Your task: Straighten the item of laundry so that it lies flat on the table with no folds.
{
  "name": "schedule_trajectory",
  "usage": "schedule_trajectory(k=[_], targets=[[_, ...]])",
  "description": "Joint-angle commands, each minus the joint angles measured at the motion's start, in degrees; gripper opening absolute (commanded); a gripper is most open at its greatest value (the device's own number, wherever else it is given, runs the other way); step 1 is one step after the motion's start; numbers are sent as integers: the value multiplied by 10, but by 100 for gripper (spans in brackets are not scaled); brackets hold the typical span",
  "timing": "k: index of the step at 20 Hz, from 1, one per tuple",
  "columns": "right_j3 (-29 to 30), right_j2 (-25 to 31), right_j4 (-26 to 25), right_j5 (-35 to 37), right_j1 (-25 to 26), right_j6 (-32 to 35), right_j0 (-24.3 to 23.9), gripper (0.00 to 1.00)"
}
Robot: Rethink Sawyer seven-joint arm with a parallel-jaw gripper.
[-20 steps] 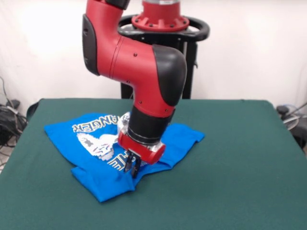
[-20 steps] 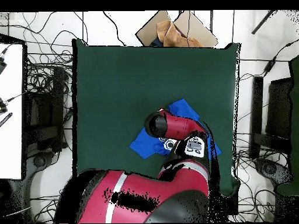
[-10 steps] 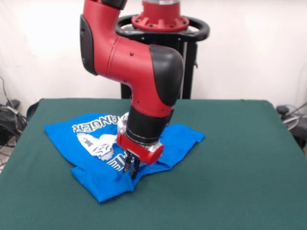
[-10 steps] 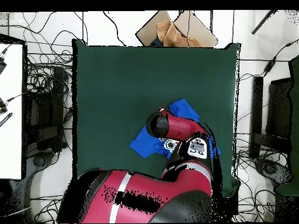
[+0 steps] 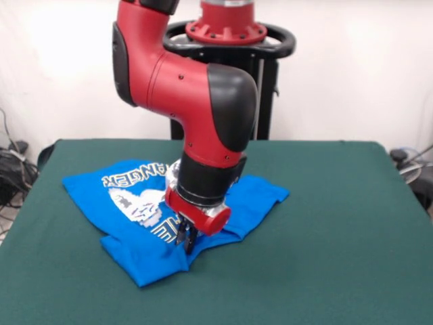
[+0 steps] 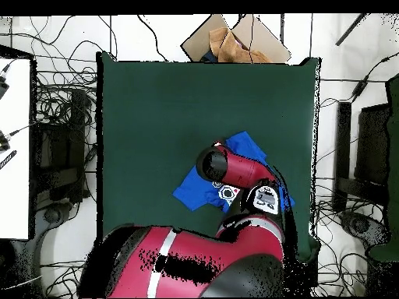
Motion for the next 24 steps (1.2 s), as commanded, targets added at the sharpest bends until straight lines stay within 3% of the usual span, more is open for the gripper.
schedule_trajectory(k=[1,7,10,14,24], targets=[[-20,158,93,-81,105,158,3,0],[-34,166,111,-46,89,123,5,0],[-72,103,129,25,85,125,51,0],[-107,72,142,110,85,124,73,0],[-190,25,173,162,142,150,114,0]])
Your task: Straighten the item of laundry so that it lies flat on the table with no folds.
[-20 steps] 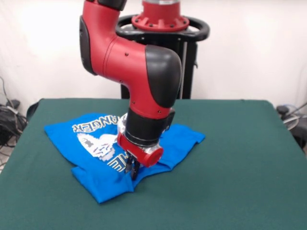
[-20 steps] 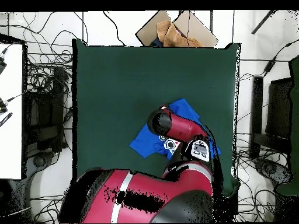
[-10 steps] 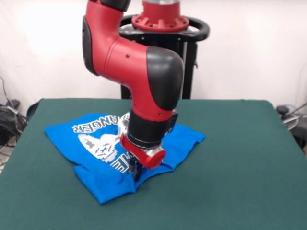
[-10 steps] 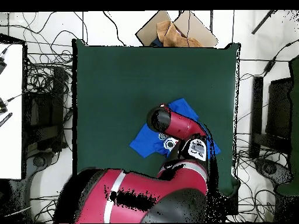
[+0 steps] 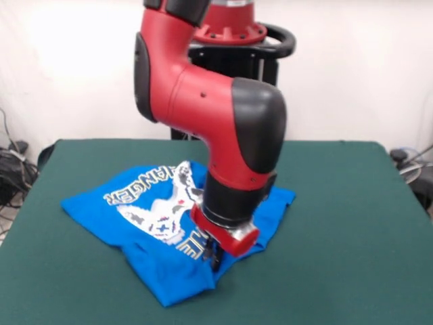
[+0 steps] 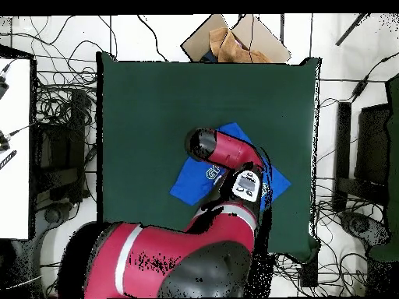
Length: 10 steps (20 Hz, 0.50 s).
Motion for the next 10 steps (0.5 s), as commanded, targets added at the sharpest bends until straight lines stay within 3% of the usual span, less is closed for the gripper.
schedule_trajectory(k=[1,10], targets=[[-101,60,69,41,102,151,55,0],[-73,88,113,4,92,156,65,0]])
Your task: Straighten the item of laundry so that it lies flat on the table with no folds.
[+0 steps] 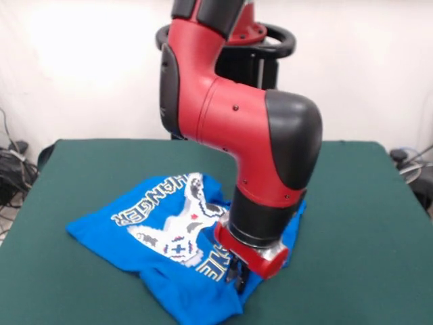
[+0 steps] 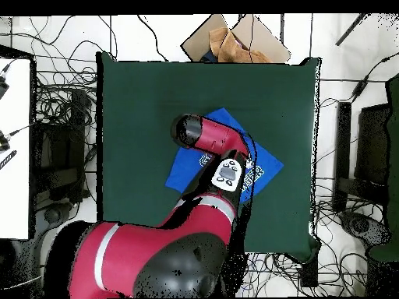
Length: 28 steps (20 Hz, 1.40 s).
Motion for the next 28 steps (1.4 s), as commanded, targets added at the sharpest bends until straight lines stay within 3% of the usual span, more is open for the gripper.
schedule_trajectory(k=[1,12,17,22,25,26,28], targets=[[-4,114,71,-23,59,155,26,0],[31,145,126,-44,38,151,31,0],[55,179,129,-96,22,127,16,0],[14,152,134,-125,56,141,35,0],[2,106,137,-84,66,150,54,0],[1,92,142,-66,67,152,61,100],[-12,57,146,-31,77,175,80,100]])
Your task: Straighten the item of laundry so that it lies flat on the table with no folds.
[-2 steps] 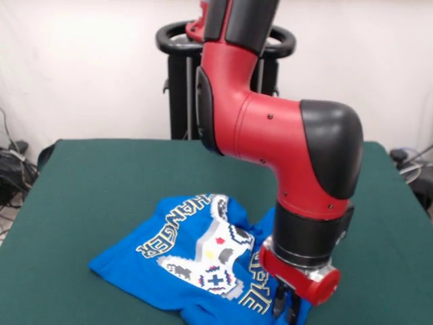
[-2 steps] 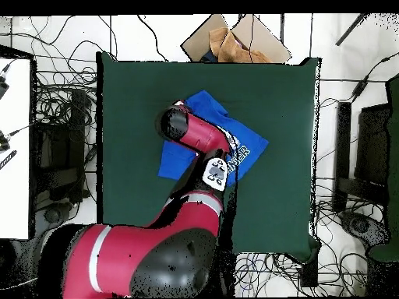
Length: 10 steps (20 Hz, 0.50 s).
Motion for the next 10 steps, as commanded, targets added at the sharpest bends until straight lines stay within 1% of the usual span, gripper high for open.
schedule_trajectory(k=[1,4,7,9,10], targets=[[-21,-2,44,72,79,186,67,100],[4,-25,38,85,63,176,73,100],[43,-18,31,92,40,151,61,100],[70,-10,29,110,21,141,54,100],[80,-16,24,118,13,134,55,100]])
